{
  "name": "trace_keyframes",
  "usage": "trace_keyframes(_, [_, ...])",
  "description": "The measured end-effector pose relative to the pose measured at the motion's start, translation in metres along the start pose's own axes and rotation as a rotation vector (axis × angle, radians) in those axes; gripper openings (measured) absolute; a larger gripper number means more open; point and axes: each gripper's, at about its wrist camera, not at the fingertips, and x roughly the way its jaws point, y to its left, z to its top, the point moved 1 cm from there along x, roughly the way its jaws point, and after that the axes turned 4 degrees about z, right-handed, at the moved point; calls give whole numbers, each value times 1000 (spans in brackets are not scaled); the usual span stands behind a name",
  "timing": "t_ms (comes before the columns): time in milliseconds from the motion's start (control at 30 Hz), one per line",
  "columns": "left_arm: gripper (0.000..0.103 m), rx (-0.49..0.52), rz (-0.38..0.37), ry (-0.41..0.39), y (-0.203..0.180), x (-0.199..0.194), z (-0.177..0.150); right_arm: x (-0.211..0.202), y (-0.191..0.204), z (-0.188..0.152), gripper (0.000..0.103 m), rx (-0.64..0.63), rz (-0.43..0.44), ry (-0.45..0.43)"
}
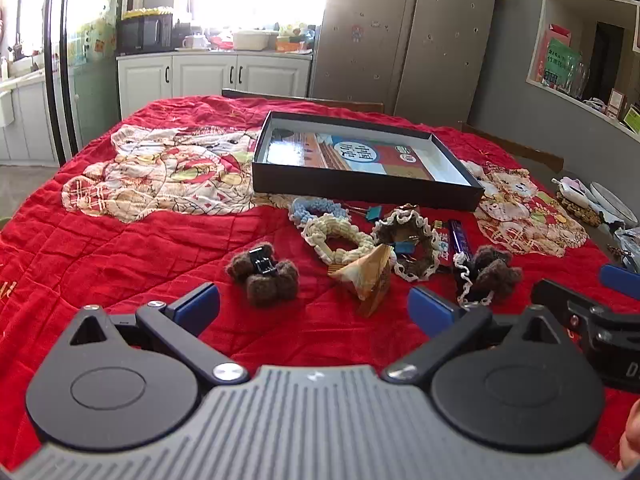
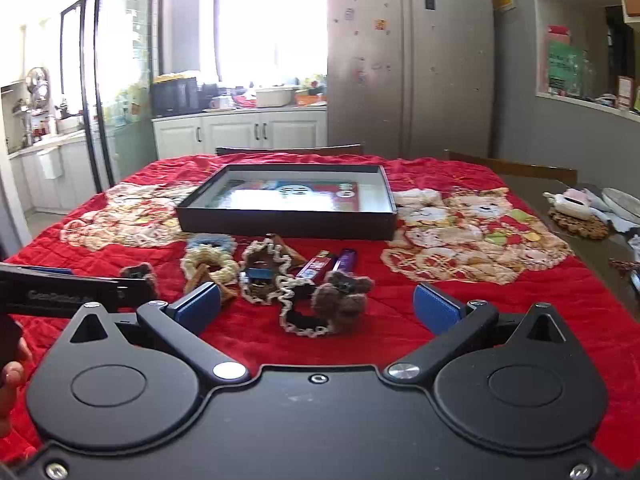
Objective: Organize objects
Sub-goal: 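Move left gripper to brown fuzzy toy while right gripper reaches folded paper triangle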
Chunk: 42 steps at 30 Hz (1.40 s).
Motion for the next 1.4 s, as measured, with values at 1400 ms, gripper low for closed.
trace_keyframes(1400, [103,47,40,33,-3,8,-3,9,-6,-2,103,56,33,64])
